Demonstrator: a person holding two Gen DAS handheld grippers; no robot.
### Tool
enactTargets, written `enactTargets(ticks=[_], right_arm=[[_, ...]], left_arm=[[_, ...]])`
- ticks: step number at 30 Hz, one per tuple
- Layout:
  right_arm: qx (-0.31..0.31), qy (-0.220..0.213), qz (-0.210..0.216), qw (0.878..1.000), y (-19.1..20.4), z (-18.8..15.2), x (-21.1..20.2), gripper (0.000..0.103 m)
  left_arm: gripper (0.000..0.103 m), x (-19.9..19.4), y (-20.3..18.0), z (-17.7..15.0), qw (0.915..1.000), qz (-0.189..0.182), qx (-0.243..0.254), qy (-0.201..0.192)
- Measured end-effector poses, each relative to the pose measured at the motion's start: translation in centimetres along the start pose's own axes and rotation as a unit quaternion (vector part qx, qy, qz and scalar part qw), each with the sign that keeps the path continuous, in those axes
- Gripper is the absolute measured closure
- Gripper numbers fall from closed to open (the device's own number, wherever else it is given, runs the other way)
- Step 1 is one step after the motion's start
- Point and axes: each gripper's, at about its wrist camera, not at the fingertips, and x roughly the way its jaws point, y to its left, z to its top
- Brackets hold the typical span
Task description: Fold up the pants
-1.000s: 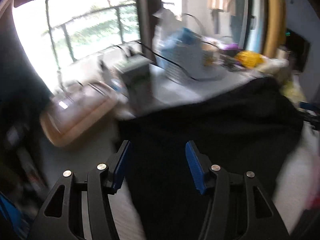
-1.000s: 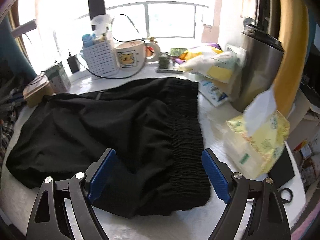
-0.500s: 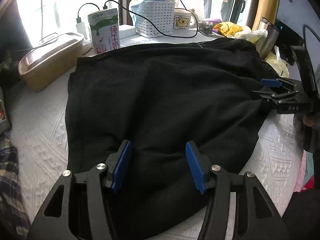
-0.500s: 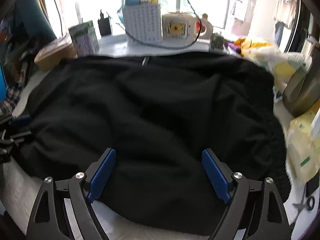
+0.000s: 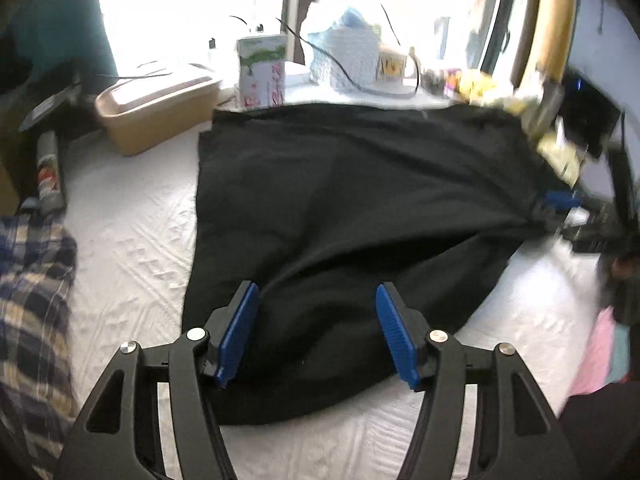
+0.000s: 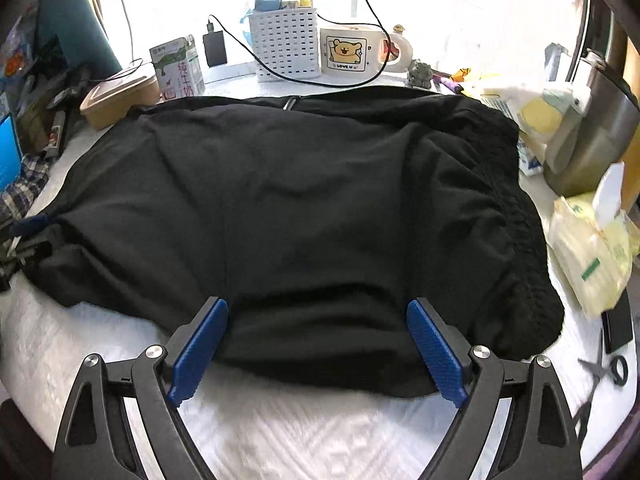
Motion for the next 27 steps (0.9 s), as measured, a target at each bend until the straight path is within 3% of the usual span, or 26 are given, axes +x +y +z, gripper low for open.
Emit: enactTargets(ticks=[7,12,15,19,21,27], right_arm=[[0.068,-0.038,0.016,0.997,-2.1,-0.8,-3.7,0.011],[0.143,-0.054,0.034,0.988,-4.3,-1.1,-4.7,0.011],[0.160,-0.052,0.038,0.985,-4.6,-1.2,-4.5,0.011],[0.166,-0.052,0.040,0.984,-4.7,-1.3,-5.2,0.011],[0.169,-0.054,0.031,0.984,-5.2,-1.5,-5.7,0.011],[0.218,-0.027,0.049,0.974,-7.2,-2.6,-3.8,0.011]], left_arm=[[0.041,-0.5,-0.4,2.3,0.9990,-0.025,-0.025,-0.030],[0.041,2.2,-3.9,3.9,0.9981,-0.056,0.007,-0.025],[0.041,4.1,-5.9,4.5,0.9973,-0.066,0.028,-0.014],[0.041,7.0,-8.0,3.8,0.9956,-0.066,0.054,0.039],[0.040,6.7,-8.5,3.1,0.9957,-0.056,0.068,0.029],[0.036,5.0,-7.4,2.0,0.9953,-0.082,0.034,0.038]])
